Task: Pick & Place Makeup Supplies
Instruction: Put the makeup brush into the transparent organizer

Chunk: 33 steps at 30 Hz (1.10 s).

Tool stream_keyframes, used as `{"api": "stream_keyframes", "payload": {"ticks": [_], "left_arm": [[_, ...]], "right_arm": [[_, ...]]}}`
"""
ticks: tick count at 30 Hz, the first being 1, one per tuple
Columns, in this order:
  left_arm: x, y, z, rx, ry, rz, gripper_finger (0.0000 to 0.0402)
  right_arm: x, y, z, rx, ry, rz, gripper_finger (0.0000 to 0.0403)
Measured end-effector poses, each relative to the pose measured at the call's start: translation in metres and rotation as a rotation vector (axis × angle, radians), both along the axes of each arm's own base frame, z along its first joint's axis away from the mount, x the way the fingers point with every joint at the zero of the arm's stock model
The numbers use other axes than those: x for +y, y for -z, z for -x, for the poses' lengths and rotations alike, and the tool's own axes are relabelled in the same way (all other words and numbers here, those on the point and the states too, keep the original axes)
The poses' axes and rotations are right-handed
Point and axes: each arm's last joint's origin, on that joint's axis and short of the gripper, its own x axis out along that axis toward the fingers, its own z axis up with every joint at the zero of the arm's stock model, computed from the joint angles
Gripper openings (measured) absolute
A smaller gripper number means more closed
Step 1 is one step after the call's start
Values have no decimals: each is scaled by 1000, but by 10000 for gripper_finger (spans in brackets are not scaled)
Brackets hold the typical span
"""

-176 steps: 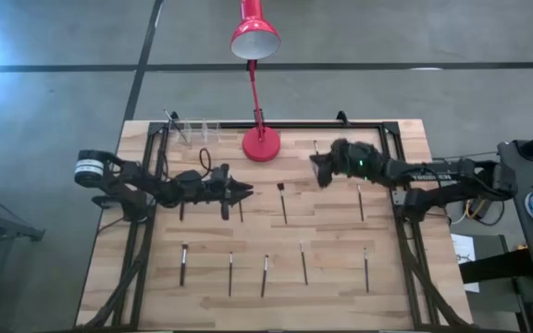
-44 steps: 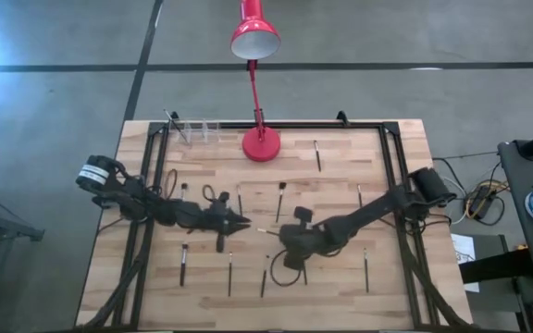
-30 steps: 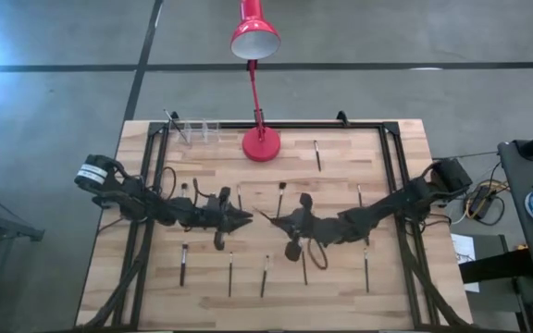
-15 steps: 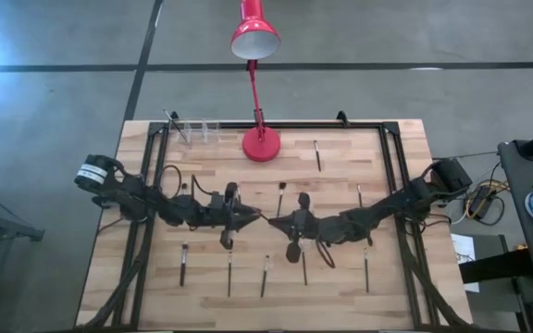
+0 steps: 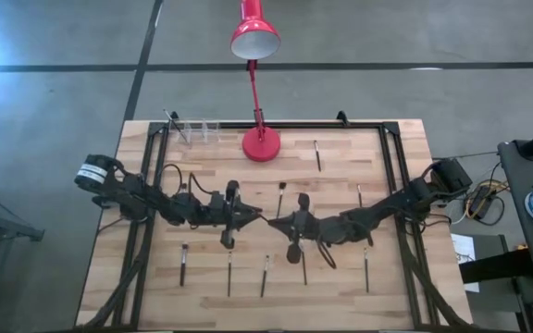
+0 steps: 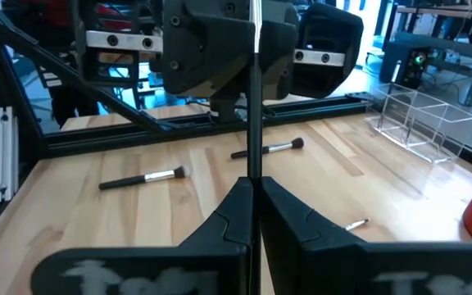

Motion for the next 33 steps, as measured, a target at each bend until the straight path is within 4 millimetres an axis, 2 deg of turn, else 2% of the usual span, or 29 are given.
{"api": "stream_keyframes", "payload": {"ticks": [3, 7, 15, 18, 22, 26, 33], "left_arm": [[0, 0, 0, 0, -5, -11, 16], [3, -4, 2, 8, -45, -9, 12], [24, -24, 20, 164, -383, -15, 10], [41, -33, 34, 244, -564, 1, 10], [67, -41, 57, 336, -804, 22, 10], [100, -48, 79, 406, -1003, 65, 10], [165, -59, 105, 542, -1345, 154, 10]], "right_arm": [[0, 0, 0, 2, 7, 2, 14], [-2, 0, 0, 2, 54, 18, 30], [-5, 8, 3, 86, 135, 74, 90], [-7, 12, 4, 123, 160, 91, 97], [-7, 16, 6, 142, 158, 99, 86], [-7, 16, 6, 143, 159, 100, 62], [-7, 17, 6, 145, 158, 102, 29]]}}
